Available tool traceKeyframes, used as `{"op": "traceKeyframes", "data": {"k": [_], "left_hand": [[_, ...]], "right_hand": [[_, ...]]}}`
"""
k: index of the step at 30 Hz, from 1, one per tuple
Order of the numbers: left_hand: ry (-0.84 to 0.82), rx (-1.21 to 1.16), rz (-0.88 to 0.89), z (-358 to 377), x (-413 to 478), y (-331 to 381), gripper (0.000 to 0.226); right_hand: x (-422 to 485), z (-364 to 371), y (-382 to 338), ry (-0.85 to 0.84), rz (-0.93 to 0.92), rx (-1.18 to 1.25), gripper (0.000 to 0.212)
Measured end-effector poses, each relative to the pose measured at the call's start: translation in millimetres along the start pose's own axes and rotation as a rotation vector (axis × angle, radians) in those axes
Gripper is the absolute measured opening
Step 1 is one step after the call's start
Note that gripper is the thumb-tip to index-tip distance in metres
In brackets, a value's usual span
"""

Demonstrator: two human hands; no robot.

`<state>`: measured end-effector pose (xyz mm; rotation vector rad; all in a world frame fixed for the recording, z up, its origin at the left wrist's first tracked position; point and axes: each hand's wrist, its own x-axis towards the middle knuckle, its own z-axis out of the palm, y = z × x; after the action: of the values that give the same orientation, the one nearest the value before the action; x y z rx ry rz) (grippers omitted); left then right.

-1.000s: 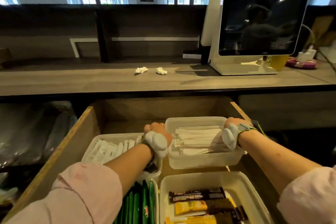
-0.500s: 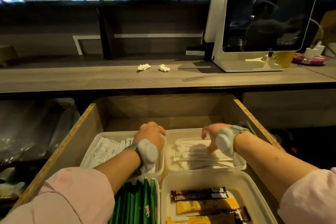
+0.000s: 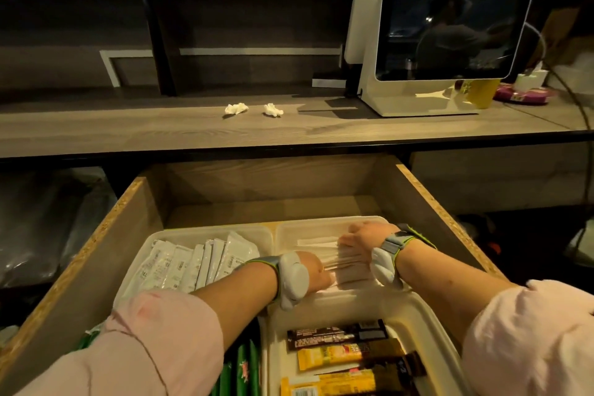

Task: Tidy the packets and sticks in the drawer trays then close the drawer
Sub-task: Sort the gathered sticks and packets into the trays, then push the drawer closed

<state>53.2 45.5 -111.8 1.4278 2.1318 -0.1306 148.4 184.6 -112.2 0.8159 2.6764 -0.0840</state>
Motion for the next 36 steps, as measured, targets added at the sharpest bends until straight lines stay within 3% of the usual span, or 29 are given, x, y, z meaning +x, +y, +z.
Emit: {"op": "traceKeyframes", "data": {"k": [3,6,9,11,13,16,18,22,24,30,36], "left_hand": [[0.124,-0.061,0.049,-10.4,-3.3,-12.3,0.033],[0.274,0.008,0.088,-14.8,0.1,-24.0,0.044],[0.14,0.248,-0.013,-1.6,8.3,-24.9,0.053],[-0.013,0.271,-0.034,5.3,8.1,-18.9,0.051],[0.001,0.199,-0.003,3.9,3.6,-11.2,0.045],[0.207,-0.089,0.025,-11.7,-10.5,-12.5,0.048],[0.256,-0.239,0.04,-28.1,-24.2,-19.8,0.05],[0.292,-0.291,0.053,-54.2,-50.5,-35.4,0.036],[0.212,-0.3,0.093,-54.4,-68.9,-35.7,0.027],[-0.305,-0.339,0.235,-23.4,-136.2,-26.0,0.02],[-0.492,-0.242,0.241,-13.1,-171.9,-15.8,0.01]], "right_hand": [[2.5,-4.8,8.0,0.003,0.027,0.035,0.038],[1.5,-12.2,9.7,-0.095,0.059,0.072,0.047],[-1.9,-13.1,-1.7,-0.146,0.058,0.014,0.046],[-5.1,-12.2,-6.5,-0.191,0.055,0.011,0.045],[-8.9,-17.1,-2.2,-0.208,0.045,0.058,0.047],[-12.6,-29.5,13.0,-0.08,0.034,0.133,0.042],[-21.1,-42.2,12.9,-0.055,0.02,0.153,0.039],[-52.3,-54.8,-20.4,-0.099,-0.031,0.33,0.028],[-75.6,-55.0,-46.0,-0.204,-0.105,0.428,0.025],[-135.9,-49.1,-100.9,-0.646,-0.372,0.454,0.013],[-163.8,-46.1,-123.6,-0.711,-0.443,0.299,0.039]]}}
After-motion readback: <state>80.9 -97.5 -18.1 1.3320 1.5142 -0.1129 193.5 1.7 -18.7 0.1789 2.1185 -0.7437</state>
